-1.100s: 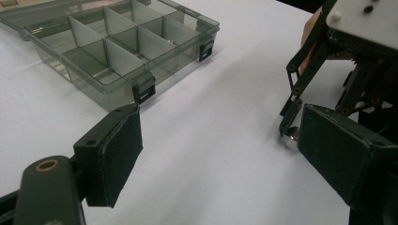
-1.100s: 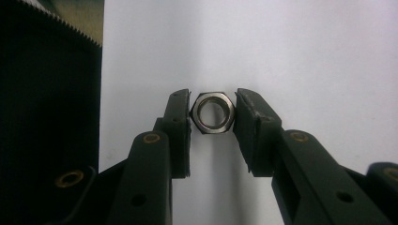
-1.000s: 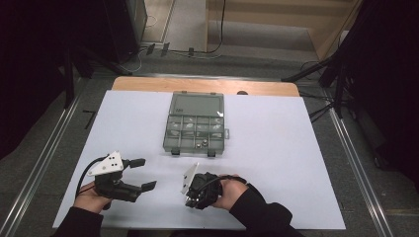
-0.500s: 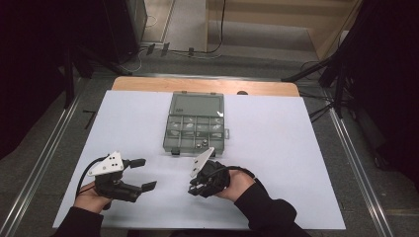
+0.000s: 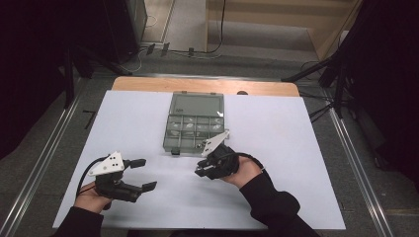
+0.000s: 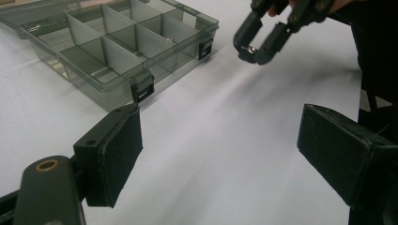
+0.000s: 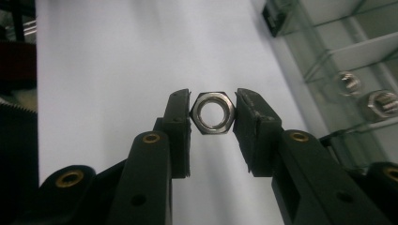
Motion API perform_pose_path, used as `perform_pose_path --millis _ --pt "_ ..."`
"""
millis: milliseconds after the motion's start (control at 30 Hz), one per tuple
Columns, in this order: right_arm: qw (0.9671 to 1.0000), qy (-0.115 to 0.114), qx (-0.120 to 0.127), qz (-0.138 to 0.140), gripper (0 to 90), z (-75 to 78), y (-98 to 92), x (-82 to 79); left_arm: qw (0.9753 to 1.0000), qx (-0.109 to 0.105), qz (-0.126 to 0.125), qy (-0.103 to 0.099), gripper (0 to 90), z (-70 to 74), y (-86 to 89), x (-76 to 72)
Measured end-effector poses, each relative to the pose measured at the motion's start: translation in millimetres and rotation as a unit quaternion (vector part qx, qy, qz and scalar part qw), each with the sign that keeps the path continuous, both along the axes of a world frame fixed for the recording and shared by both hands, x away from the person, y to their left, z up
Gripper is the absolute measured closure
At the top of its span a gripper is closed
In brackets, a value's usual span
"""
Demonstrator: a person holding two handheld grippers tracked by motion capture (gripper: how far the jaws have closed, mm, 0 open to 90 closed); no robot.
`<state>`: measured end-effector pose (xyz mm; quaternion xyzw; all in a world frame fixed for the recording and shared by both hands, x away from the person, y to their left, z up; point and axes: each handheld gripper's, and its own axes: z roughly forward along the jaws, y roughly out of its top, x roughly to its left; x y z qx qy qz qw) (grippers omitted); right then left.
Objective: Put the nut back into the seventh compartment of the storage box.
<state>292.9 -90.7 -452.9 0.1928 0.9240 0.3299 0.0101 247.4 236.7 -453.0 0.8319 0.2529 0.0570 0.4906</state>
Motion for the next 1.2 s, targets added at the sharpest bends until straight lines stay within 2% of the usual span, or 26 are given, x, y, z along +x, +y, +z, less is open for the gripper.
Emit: perform_pose_path --millis 300,700,1000,1200 --pt "0.9992 -0.009 0.018 -0.035 68.6 9.3 -5.9 20.6 1.0 -0.001 0.002 0.002 14.7 -1.0 0.1 -0.2" --pt "0.9966 -0.022 0.023 -0.076 68.6 11.6 -10.4 46.3 1.0 0.003 -0.001 0.002 14.7 -1.4 -1.8 0.7" --pt "0.9936 -0.023 0.018 -0.109 71.3 3.2 -10.6 62.4 1.0 0.005 -0.002 0.003 14.7 -1.8 -1.4 1.3" --pt "0.9934 -0.023 0.013 -0.112 68.6 -0.5 -8.9 65.0 1.0 0.003 0.001 0.004 14.7 -2.0 -0.7 0.1"
